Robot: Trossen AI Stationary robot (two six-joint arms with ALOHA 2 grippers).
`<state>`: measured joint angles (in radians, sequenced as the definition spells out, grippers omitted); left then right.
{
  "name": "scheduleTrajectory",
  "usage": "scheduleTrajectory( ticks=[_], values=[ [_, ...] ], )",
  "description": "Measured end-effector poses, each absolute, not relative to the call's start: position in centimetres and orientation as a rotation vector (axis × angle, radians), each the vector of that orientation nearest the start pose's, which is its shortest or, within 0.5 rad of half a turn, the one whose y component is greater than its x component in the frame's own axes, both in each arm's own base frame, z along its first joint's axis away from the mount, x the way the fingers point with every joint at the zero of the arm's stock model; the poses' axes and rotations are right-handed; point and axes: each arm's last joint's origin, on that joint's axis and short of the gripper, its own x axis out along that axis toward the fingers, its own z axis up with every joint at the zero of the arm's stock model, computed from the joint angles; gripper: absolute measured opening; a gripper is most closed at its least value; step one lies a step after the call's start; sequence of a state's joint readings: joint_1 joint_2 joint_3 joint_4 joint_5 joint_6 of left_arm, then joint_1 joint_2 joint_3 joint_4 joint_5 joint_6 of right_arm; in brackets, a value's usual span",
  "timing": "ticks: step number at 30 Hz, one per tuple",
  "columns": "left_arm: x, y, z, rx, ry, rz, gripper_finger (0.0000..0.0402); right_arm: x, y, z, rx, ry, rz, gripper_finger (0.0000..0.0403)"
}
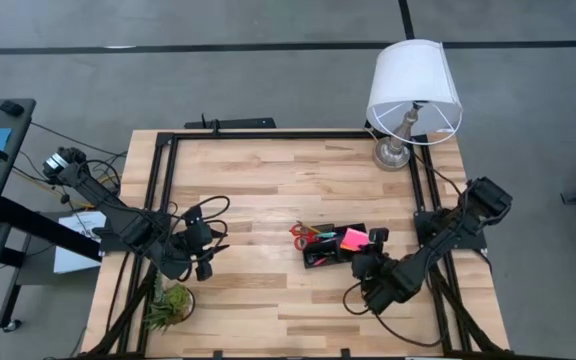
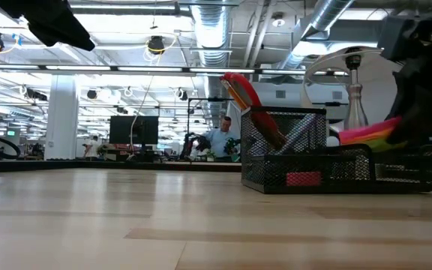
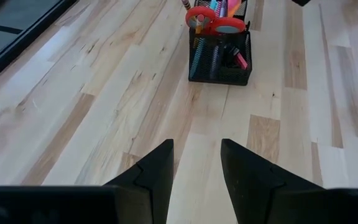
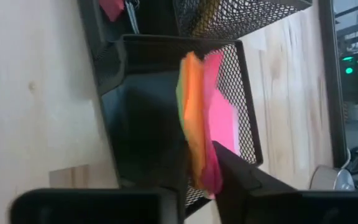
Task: Pick and place office supplies into organizer
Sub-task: Put the sticky notes into the desk organizer, then return to Home Position
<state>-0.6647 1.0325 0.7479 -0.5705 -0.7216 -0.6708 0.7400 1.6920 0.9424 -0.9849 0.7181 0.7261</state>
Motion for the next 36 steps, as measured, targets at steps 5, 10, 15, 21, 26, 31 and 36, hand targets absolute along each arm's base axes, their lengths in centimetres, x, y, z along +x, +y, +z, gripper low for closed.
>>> scheduleTrajectory(
  ticks=[5, 10, 15, 21, 26, 31, 36],
  values=[
    [16.6, -10.5, 25.1, -0.1, 0.596, 0.264, 0.0126, 20.6, 15.5, 15.4, -0.515, 1.167, -0.436, 0.0111],
    [16.6, -10.5, 25.1, -0.102, 0.596, 0.264, 0.0126, 21.0, 15.0, 15.4, -0.493, 1.172, -0.456, 0.0171],
    [16.6, -10.5, 25.1, -0.121, 0.593, 0.269, 0.0126, 21.3, 15.1, 15.9, -0.474, 1.183, -0.458, 0.0217],
    [16.6, -10.7, 25.1, -0.138, 0.612, 0.24, 0.0126, 20.6, 15.7, 19.0, -0.383, 1.175, -0.487, 0.0239],
    [16.4, -11.2, 25.1, -0.166, 0.654, 0.155, 0.0126, 18.8, 16.4, 22.7, -0.384, 1.02, -0.448, 0.0239],
    [15.4, -12.6, 25.1, -0.165, 0.658, 0.067, 0.0126, 15.7, 16.6, 24.9, -0.302, 0.697, -0.458, 0.0239],
    [13.1, -14.5, 25.0, -0.046, 0.621, 0.012, 0.0126, 11.9, 17.2, 22.4, -0.222, 0.424, -0.384, 0.0239]
  ],
)
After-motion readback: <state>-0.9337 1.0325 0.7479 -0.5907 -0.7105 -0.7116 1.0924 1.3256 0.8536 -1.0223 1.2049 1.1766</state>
